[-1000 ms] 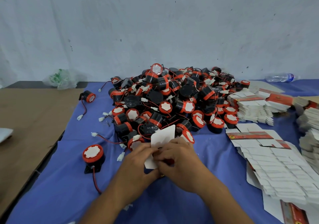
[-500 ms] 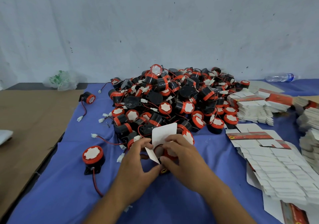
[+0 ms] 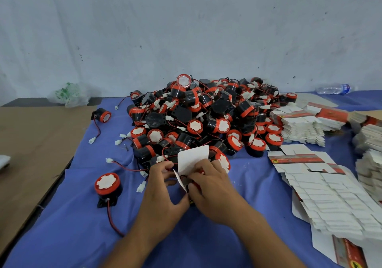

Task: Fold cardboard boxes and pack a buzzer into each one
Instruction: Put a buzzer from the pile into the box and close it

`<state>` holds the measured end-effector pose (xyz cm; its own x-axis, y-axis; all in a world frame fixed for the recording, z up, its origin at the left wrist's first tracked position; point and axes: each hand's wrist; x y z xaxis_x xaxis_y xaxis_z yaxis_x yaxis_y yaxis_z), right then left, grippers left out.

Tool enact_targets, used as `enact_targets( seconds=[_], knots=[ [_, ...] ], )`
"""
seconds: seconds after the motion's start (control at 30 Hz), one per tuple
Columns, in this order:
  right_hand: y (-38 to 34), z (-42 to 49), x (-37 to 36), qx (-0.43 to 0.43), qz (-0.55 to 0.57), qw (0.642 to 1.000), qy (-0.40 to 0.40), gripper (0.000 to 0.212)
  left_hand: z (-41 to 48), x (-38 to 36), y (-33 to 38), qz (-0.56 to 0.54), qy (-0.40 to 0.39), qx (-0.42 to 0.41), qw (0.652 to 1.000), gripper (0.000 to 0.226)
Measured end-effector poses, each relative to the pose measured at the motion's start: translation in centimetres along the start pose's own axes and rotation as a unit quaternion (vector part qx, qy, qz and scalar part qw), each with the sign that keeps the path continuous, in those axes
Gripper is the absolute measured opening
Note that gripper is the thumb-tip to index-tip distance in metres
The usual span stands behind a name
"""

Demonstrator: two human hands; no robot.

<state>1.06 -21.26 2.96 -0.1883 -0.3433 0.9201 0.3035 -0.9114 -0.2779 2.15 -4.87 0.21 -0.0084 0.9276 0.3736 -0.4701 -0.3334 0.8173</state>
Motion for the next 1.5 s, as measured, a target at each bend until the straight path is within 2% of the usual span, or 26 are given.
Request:
enact_targets(
  seconds=[0.1,0.23,0.3,0.37,0.4,0.47,0.5,0.57,0.63,0.7,0.83,0.9,0.93,1.03,1.17,1.23,1.3,1.4,1.5],
  knots=[
    [0.0,0.1,-0.3,-0.01,-0.011,1.0,-0.016,0.034,0.0,0.0,0.1,0.02,0.004,-0.009,1.0,0.07],
    [0.1,-0.2,0.0,-0.012,-0.012,0.999,-0.044,0.033,0.1,0.1,0.0,0.115,-0.017,-0.058,0.992,0.059],
    [0.3,-0.4,0.6,0.017,0.039,0.998,-0.039,0.029,0.2,0.1,0.1,0.118,-0.033,-0.065,0.99,0.054],
    [0.4,-0.6,1.4,0.012,0.154,0.988,0.017,0.02,0.4,-0.2,0.2,0.117,-0.068,-0.061,0.989,0.047],
    [0.6,-0.7,1.9,-0.008,0.196,0.977,0.083,0.016,0.5,-0.4,0.1,0.129,-0.089,-0.062,0.986,0.043],
    [1.3,-0.6,2.5,-0.075,0.204,0.95,0.222,0.012,0.8,-0.9,0.1,0.138,-0.111,-0.049,0.983,0.042],
    [1.8,-0.6,2.7,-0.123,0.199,0.939,0.254,0.014,0.9,-1.1,0.1,0.129,-0.111,-0.036,0.985,0.044],
    [3.1,-0.9,2.9,-0.235,0.25,0.916,0.207,0.014,1.1,-1.2,-0.1,0.123,-0.103,-0.025,0.987,0.046],
    [3.9,-1.2,2.8,-0.295,0.401,0.861,0.107,0.006,1.2,-1.2,-0.4,0.13,-0.1,-0.031,0.986,0.038],
    [4.0,-1.3,2.2,-0.275,0.486,0.828,0.051,0.019,1.3,-1.1,-0.6,0.128,-0.087,-0.043,0.987,0.033],
    [3.5,-1.0,1.3,-0.235,0.568,0.787,0.056,0.023,1.6,-0.7,-0.8,0.111,-0.081,-0.056,0.989,0.03],
    [3.5,-1.0,1.0,-0.22,0.564,0.793,0.067,0.013,1.7,-0.5,-0.8,0.101,-0.085,-0.058,0.989,0.03],
    [3.4,-1.0,0.7,-0.204,0.556,0.803,0.065,0.016,1.8,-0.4,-0.8,0.093,-0.087,-0.057,0.99,0.027],
    [2.7,-1.0,0.2,-0.133,0.501,0.854,0.043,0.038,1.6,-0.3,-0.8,0.05,-0.079,-0.04,0.995,0.02],
    [2.8,-0.9,0.0,-0.101,0.464,0.879,0.033,0.033,1.6,-0.2,-0.9,-0.049,-0.065,0.017,0.997,0.049],
    [3.4,-1.0,0.0,-0.083,0.422,0.902,0.032,0.026,1.7,0.1,-0.9,-0.043,-0.088,-0.01,0.995,0.053],
    [4.1,-1.2,0.2,-0.052,0.38,0.923,-0.011,0.026,2.0,0.3,-1.0,-0.02,-0.099,-0.02,0.995,0.037],
    [4.9,-1.6,1.0,-0.037,0.368,0.922,-0.113,0.044,2.0,1.0,-1.6,0.015,-0.105,-0.007,0.994,0.034],
    [5.3,-1.8,1.0,-0.017,0.279,0.955,-0.099,0.051,1.6,1.5,-1.7,0.033,-0.165,-0.024,0.985,0.036]
  ],
)
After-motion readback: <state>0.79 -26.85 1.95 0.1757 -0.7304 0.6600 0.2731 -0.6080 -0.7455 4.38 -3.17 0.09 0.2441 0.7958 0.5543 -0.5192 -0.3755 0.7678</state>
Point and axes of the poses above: each hand's wrist, its own z-axis towards the middle knuckle, its own x-axis out of the back of the hand, y = z × x
